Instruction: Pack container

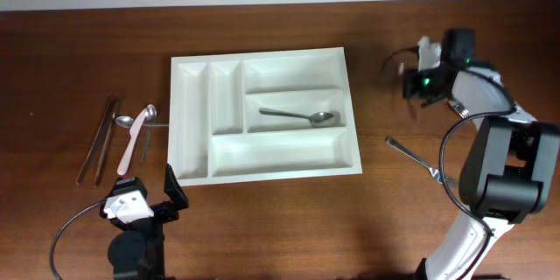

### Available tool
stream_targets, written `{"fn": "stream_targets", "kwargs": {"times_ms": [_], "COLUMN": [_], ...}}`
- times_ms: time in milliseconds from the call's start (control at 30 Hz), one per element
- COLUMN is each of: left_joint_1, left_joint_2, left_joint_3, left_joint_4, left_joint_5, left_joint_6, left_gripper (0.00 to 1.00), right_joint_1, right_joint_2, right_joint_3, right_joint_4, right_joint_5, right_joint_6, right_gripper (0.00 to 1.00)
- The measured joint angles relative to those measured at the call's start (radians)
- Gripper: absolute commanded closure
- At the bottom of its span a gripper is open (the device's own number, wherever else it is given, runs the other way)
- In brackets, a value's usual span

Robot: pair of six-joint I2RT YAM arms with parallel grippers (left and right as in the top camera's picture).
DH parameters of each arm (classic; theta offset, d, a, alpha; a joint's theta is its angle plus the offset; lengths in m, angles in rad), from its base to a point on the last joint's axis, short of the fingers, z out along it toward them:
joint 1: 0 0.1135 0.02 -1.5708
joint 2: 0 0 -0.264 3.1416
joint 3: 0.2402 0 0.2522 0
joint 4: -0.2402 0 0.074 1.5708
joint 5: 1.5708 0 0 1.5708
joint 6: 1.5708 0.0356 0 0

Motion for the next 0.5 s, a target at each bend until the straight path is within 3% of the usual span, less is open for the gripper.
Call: {"fn": "stream_targets", "kwargs": {"times_ms": [167, 500], "left_joint_1": [0.0, 0.0], "left_joint_2": [0.0, 0.0], "left_joint_3": [0.0, 0.0], "left_joint_4": [0.0, 0.0], "left_joint_5": [0.0, 0.0], "left_joint_6": [0.0, 0.0], "left_gripper": [0.01, 0.01], "right_joint_1": [0.0, 0.0], "right_joint_2": [0.0, 0.0], "right_joint_3": [0.166, 0.192], "right_joint_4": [-0.058, -0.101], "right_joint_5": [-0.01, -0.011], "right_joint_6": [-0.034, -0.07], "right_gripper": [0.96, 0.96]}}
